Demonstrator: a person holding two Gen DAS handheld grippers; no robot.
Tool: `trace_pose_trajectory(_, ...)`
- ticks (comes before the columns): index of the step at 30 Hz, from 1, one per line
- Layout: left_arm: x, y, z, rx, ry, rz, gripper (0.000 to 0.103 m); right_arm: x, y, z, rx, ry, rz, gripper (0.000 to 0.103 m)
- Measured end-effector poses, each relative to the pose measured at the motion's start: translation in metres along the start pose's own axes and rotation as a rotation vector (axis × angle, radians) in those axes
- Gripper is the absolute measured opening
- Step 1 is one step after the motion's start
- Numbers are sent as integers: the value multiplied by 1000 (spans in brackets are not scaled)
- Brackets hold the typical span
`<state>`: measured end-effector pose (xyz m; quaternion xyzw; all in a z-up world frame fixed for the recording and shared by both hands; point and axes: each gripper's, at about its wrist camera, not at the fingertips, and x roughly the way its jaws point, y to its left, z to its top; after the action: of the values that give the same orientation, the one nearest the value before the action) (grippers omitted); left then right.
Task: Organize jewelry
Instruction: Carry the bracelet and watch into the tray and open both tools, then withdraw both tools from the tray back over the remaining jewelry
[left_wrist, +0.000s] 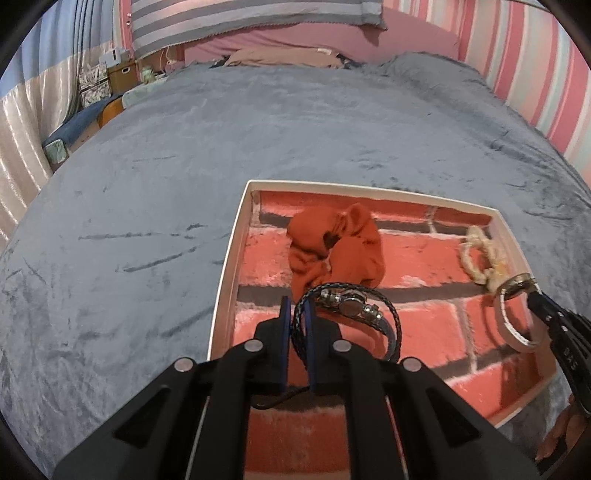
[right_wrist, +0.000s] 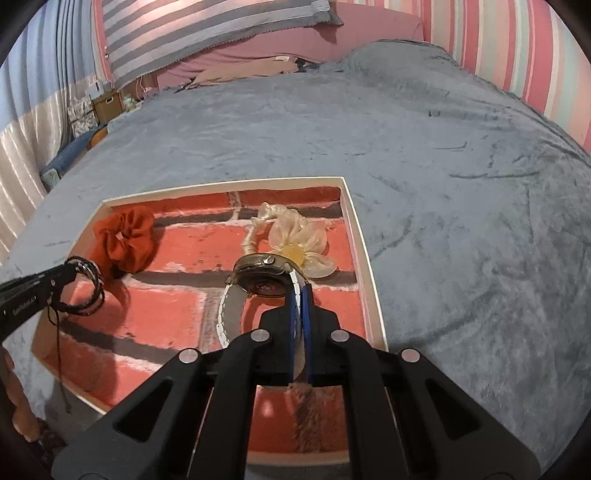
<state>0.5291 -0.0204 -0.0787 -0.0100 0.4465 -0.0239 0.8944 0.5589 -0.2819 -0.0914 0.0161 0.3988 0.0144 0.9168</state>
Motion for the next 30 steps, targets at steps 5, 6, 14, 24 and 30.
trace_pose_trajectory(5, 21, 0, 3, 10, 39, 31, 8, 13, -4, 4, 3, 23, -10, 5)
trace_pose_trajectory(6, 24, -1, 4, 10, 43, 37, 8, 14, -5, 5, 7, 26, -7, 5)
trace_pose_trajectory(14, 43, -3, 6, 31, 65, 84, 8, 29, -7, 11, 14, 56, -29, 5)
trace_pose_trajectory(24, 34, -4, 5, 34, 77, 70, 12, 25, -4, 11, -31, 64, -32, 16)
trace_pose_trajectory(30, -5, -8, 5, 60, -4, 64, 70, -16, -5, 20, -24, -2, 9, 61)
